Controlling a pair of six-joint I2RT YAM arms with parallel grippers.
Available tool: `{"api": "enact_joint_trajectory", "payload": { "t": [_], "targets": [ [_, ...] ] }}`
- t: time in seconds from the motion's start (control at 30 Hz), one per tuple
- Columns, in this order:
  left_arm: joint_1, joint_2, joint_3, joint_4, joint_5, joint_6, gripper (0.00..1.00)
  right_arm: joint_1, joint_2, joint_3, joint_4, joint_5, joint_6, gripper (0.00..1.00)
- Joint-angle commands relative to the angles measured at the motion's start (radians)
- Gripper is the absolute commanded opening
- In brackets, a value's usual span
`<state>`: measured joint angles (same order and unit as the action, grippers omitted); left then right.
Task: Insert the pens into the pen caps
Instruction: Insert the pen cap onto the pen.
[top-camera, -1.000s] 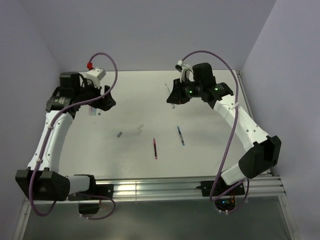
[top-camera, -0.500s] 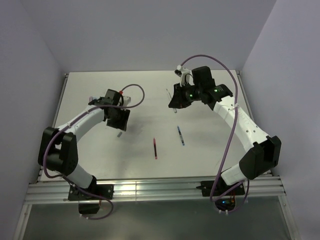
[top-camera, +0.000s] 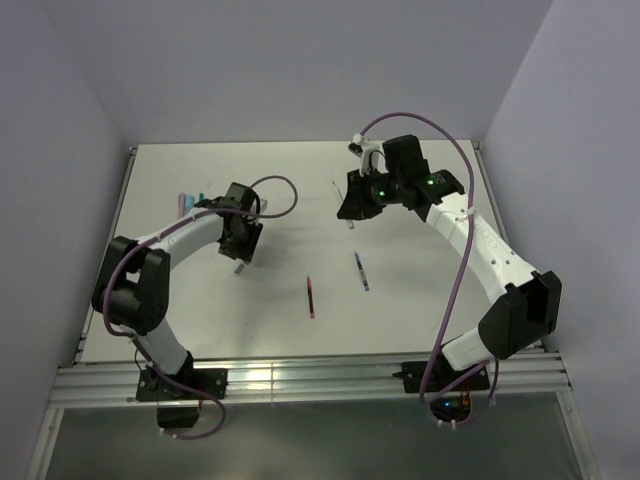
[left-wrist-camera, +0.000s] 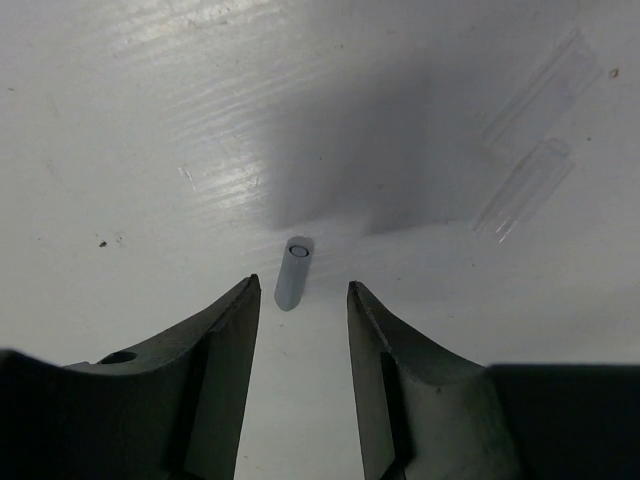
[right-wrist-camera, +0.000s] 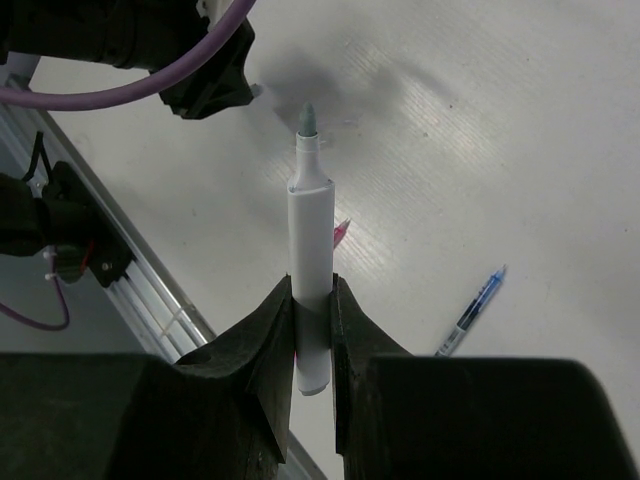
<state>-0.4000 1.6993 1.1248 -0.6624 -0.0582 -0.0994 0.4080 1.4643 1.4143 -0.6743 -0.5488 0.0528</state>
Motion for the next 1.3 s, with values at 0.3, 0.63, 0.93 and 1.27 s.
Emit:
{"api": "enact_joint_trajectory", "payload": {
  "t": [0.3, 0.63, 0.93, 1.27],
  "targets": [
    [0.0, 0.029, 0.038, -0.028, 0.032, -0.013, 0.47, 0.0, -0.018, 0.012, -0.018, -0.045, -0.037, 0.0],
    [0.009, 0.053, 0.046, -0.02, -0.015, 0.0, 0.46, 0.0, -0.019, 0.015, -0.028, -0.051, -0.042, 0.0],
    [0.043, 0.077, 0.018, -0.043, 0.029, 0.01, 0.35, 0.0, -0.016, 0.026, -0.036, -0.043, -0.042, 0.0],
    [0.053, 0.128, -0.02, -0.029, 0.073, -0.009, 0.23, 0.0, 0.01, 0.038, -0.039, -0.076, -0.042, 0.0]
  ]
}}
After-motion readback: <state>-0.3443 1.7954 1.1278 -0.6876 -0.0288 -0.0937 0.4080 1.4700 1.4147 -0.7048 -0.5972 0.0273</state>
